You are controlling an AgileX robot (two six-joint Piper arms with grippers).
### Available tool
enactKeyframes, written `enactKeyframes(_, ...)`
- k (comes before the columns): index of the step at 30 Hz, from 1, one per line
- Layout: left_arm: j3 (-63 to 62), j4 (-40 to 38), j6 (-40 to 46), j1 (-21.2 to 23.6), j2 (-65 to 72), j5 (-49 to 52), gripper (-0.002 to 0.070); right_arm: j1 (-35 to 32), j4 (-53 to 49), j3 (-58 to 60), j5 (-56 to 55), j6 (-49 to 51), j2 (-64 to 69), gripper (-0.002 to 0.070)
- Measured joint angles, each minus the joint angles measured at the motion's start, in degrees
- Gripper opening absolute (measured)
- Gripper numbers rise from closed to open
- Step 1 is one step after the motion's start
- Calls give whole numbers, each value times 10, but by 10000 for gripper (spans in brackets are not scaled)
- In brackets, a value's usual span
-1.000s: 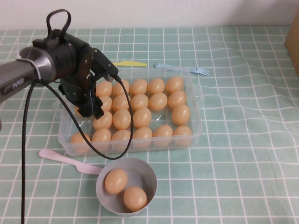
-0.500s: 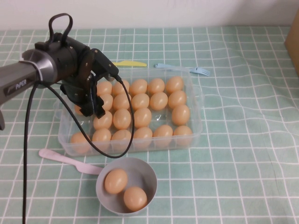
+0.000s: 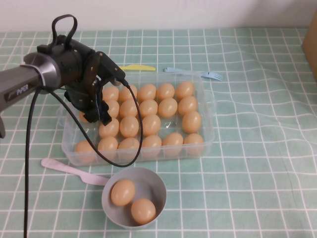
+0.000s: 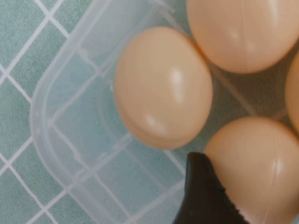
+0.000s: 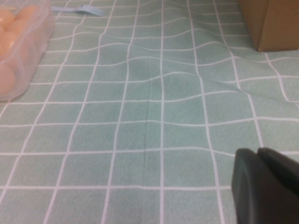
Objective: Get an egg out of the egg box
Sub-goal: Pick up the egg from the plastic box, then place the egg in the bowl
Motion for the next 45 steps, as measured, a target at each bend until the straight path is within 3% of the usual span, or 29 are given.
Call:
enactKeyframes(12, 0, 0, 0, 0, -5, 16, 342, 0, 0, 0, 0, 0, 0, -18)
enactKeyframes(23, 0, -12, -34, -6, -95, 69, 340, 0, 0, 0, 0, 0, 0, -18)
enactKeyframes(27, 0, -36, -37, -35, -141, 104, 339, 0, 0, 0, 0, 0, 0, -18)
enactKeyframes(35, 0, -127, -38, -137, -201, 215, 338, 0, 0, 0, 0, 0, 0, -18)
enactKeyframes(45, 86, -159, -35, -207, -217, 227, 337, 0, 0, 0, 0, 0, 0, -18)
